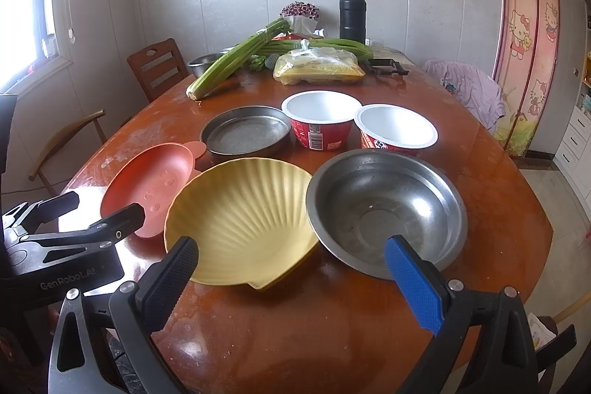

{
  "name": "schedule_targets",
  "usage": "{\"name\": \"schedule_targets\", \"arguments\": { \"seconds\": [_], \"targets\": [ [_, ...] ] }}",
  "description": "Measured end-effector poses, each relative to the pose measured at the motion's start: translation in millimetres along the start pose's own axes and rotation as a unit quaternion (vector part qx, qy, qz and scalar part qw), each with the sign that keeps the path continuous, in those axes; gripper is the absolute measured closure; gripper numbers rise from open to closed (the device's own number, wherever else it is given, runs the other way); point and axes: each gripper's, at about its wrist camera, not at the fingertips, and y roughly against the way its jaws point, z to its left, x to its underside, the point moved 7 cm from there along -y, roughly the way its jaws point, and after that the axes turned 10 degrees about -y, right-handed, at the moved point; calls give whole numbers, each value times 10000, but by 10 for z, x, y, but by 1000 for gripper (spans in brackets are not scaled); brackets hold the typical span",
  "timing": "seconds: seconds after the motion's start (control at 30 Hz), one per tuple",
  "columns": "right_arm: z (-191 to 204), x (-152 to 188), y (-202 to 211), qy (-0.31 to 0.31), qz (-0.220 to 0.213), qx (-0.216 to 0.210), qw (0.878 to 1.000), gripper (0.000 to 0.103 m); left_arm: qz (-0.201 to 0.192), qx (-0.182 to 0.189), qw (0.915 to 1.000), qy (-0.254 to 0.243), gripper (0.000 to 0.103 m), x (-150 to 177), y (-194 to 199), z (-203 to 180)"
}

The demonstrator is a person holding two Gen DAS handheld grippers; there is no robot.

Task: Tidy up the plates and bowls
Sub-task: 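Move the left gripper toward the rim of the orange bear-shaped plate, then close the left gripper on the orange plate's rim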

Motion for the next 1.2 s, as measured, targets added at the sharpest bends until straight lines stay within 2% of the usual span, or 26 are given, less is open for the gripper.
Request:
{"name": "schedule_targets", "arguments": {
  "seconds": [0.8,1.0,1.2],
  "targets": [
    [61,-1,-13,106,1,20,9999,1,-77,2,10000,30,2,-30,4,60],
    [161,-17,-42,246,1,16,9997,1,-114,-57,9998,160,2,-27,-11,211],
    [324,-109,-111,396,2,-109,9992,1,-110,-158,9987,471,2,-8,-41,532]
  ]
}}
